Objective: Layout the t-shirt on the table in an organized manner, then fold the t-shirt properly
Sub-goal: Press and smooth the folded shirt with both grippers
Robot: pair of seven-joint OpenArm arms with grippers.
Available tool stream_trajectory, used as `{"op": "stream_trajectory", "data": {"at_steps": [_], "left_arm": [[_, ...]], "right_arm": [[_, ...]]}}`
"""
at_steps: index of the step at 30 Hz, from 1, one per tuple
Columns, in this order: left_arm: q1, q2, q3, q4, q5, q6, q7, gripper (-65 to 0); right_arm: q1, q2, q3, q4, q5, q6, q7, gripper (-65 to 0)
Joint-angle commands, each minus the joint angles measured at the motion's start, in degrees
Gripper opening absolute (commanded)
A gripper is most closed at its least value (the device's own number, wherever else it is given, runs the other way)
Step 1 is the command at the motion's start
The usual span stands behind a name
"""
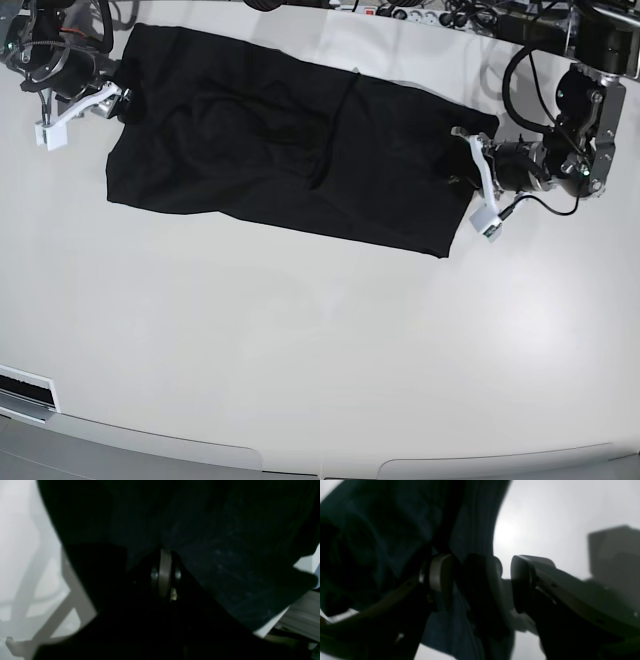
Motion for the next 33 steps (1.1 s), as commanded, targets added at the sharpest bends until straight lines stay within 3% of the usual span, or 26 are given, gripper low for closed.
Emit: {"op": "stream_trajectory", "data": {"at_steps": [1, 6, 14, 18, 27, 33], "left_arm": [[-0.15, -1.55, -0.09, 0.24, 1.51, 0.59, 1.77, -65.0], [-0.17, -2.14, -0.09, 0.24, 0.09, 0.59, 1.77, -65.0], [-0.17, -2.12, -0.09, 0.24, -0.9, 0.59, 1.79, -65.0], [-0.2, -2.12, -0.09, 0.26, -2.71, 0.57, 1.79, -65.0], [-0.2, -2.14, -0.09, 0.26, -2.71, 0.57, 1.79, -65.0], [-0.17, -2.12, -0.09, 0.26, -2.69, 0.57, 1.84, -65.0]], "right_arm": [[0.37, 0.5, 0.28, -0.46, 0.35, 0.15, 0.13, -27.3], [2.27, 0.5, 0.57, -5.03, 4.35, 1.92, 0.04, -27.3], [2.86, 0.0, 0.57, -10.47, 15.21, 7.25, -4.7, -27.3], [3.5, -0.17, 0.46, -12.31, 18.88, 7.25, -6.97, -27.3], [6.19, -0.07, 0.48, -12.31, 19.41, 7.25, -9.99, -27.3], [6.16, 0.48, 0.52, -12.31, 30.64, 7.25, -17.11, -27.4]]}}
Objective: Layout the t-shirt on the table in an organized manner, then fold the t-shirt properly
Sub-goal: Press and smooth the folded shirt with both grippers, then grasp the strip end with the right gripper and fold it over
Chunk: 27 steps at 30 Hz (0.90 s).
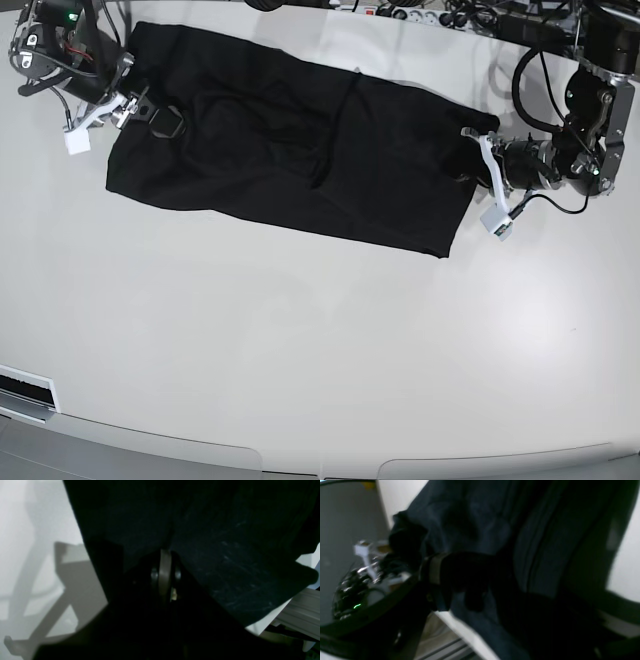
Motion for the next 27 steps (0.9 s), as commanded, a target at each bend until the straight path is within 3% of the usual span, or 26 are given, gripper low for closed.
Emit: {"op": "stream_trajectory", "data": {"at_steps": [1, 13, 18, 23, 25, 27], "left_arm": [[-0.31, -0.76, -0.11, 0.39, 0.39, 0.28, 0.57, -65.0], [-0.33, -0.74, -0.11, 0.39, 0.37, 0.28, 0.5, -65.0], [-0.33, -0.74, -0.11, 0.39, 0.37, 0.28, 0.5, -65.0], [-0.33, -0.76, -0.11, 0.42, 0.37, 0.28, 0.5, -65.0], [-0.31, -0.79, -0.11, 0.42, 0.39, 0.28, 0.55, -65.0], [-0.33, -0.81, -0.11, 0.42, 0.37, 0.28, 0.7, -65.0]], "right_arm": [[0.44, 0.48, 0.15, 0.66, 2.93, 0.34, -0.96, -27.4], [0.46, 0.17, -0.09, 0.66, 4.22, 0.34, -2.38, -27.4], [0.46, 0.2, -3.23, 0.66, 3.32, 0.34, -2.23, -27.4], [0.48, 0.22, -7.67, 0.66, -8.68, 0.34, 6.32, -28.0], [0.52, 0.22, -8.33, 0.66, -11.91, 0.34, 8.81, -32.7], [1.07, 0.24, -8.02, 0.68, -12.22, 0.34, 8.55, -43.1]]}}
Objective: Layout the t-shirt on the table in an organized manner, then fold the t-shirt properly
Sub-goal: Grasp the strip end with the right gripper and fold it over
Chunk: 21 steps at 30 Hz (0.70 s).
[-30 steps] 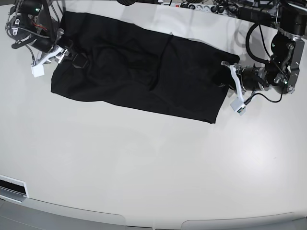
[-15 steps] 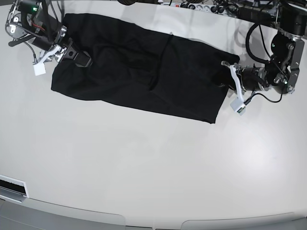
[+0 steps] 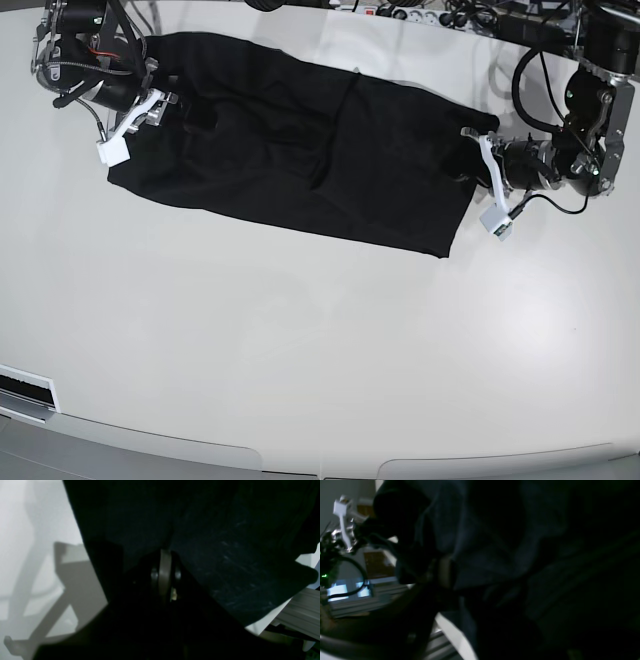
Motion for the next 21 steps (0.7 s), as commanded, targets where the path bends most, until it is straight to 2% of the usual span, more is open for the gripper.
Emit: {"op": "stream_trajectory", "data": {"at_steps": [1, 3, 6, 10, 13, 16, 19, 21], "left_arm": [[-0.35, -0.83, -0.11, 0.42, 0.42, 0.26, 0.74, -65.0], [-0.35, -0.85, -0.17, 0.48, -0.15, 0.24, 0.76, -65.0], [-0.79, -1.18, -0.37, 0.94, -4.39, 0.26, 2.36, -65.0], [-3.54, -1.27, -2.67, 1.22, -12.72, 0.22, 8.74, -65.0], [-5.95, -1.27, -6.8, 1.22, -17.94, -0.37, 13.92, -64.8], [-7.89, -1.27, -12.39, 1.22, -20.13, -0.87, 17.88, -56.6], [-8.76, -1.46, -18.18, 1.22, -19.87, -0.85, 18.88, -55.4], [-8.72, -2.14, -20.92, 1.2, -19.74, -0.85, 18.38, -55.4]], "right_arm": [[0.52, 0.63, 0.59, 0.72, 0.48, 0.01, -0.31, -50.6], [0.98, 0.83, 0.94, 1.6, 0.48, 0.01, -1.44, -65.0], [1.22, 1.01, 1.4, 4.79, 0.44, 0.01, -4.0, -65.0], [1.18, 1.92, 1.46, 11.23, -0.46, 0.01, -5.4, -65.0], [1.07, 2.8, 1.46, 16.04, -4.74, 0.01, -5.4, -65.0], [1.09, 4.74, 1.46, 19.61, -9.57, 0.01, -5.35, -65.0], [1.11, 8.11, 1.49, 22.49, -12.68, -0.39, -5.33, -65.0], [1.09, 10.14, 1.79, 24.79, -15.47, -2.95, -5.33, -65.0]]}}
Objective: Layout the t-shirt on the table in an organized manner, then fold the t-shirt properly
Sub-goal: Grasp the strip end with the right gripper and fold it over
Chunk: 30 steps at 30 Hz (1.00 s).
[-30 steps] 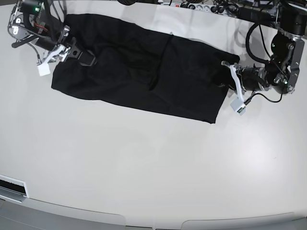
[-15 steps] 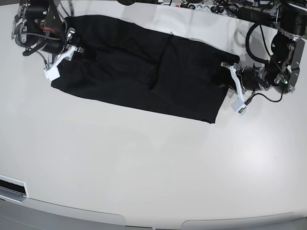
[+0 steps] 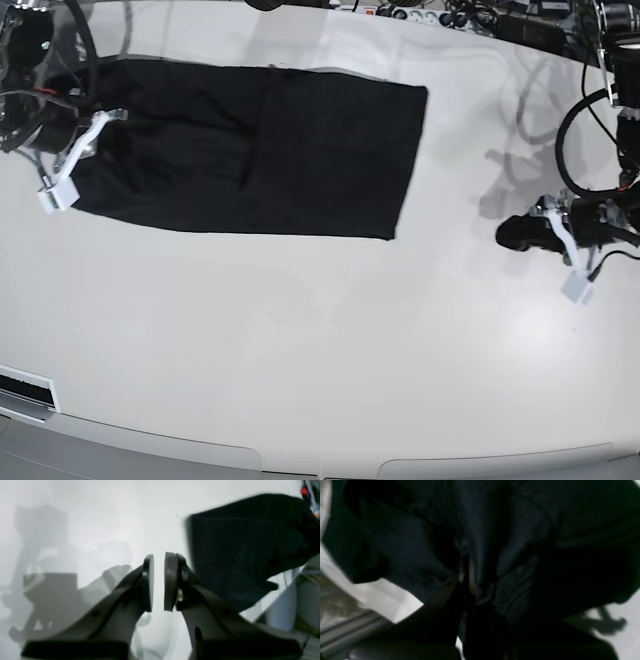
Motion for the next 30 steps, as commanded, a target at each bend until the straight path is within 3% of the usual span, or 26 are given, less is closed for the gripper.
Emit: {"op": "stream_trajectory", "data": {"at_steps": [1, 7, 11, 16, 20, 22, 25, 30], "left_arm": [[-0.92, -1.64, -1.31, 0.85, -1.16, -0.39, -1.11, -55.4], [1.16, -2.69, -2.43, 0.83, -1.01, -1.05, -2.21, -55.4], [3.39, -2.56, -2.43, 0.83, -0.98, -1.68, -4.2, -55.4], [4.66, -1.46, -2.43, 0.83, -0.98, -2.12, -4.13, -55.4], [4.74, -1.33, -2.43, 0.83, -1.03, -2.32, -4.15, -55.4], [4.74, -1.31, -2.43, 0.83, -1.05, -2.32, -4.15, -55.4], [4.74, -1.31, -2.43, 0.83, -1.25, -2.32, -4.15, -55.4], [4.74, -1.31, -2.43, 0.83, -1.22, -2.32, -4.15, -55.4]], "right_arm": [[0.46, 1.46, 0.83, 2.49, -0.61, -0.87, 0.87, -65.0], [0.42, 0.94, 1.86, 13.81, -8.2, -6.58, 0.83, -65.0], [0.42, -3.45, 1.86, 20.33, -6.45, -8.31, 0.72, -65.0], [0.44, -11.13, 1.86, 25.62, 1.16, -5.51, -4.11, -65.0], [0.44, -16.52, 1.79, 26.77, 12.96, -3.23, -9.64, -65.0], [0.44, -18.78, 1.79, 26.77, 17.49, -1.38, -9.89, -65.0], [0.46, -20.79, 0.79, 26.71, 18.34, -0.07, -9.89, -65.0], [0.44, -21.53, -5.38, 26.36, 15.37, 2.21, -9.62, -65.0]]}}
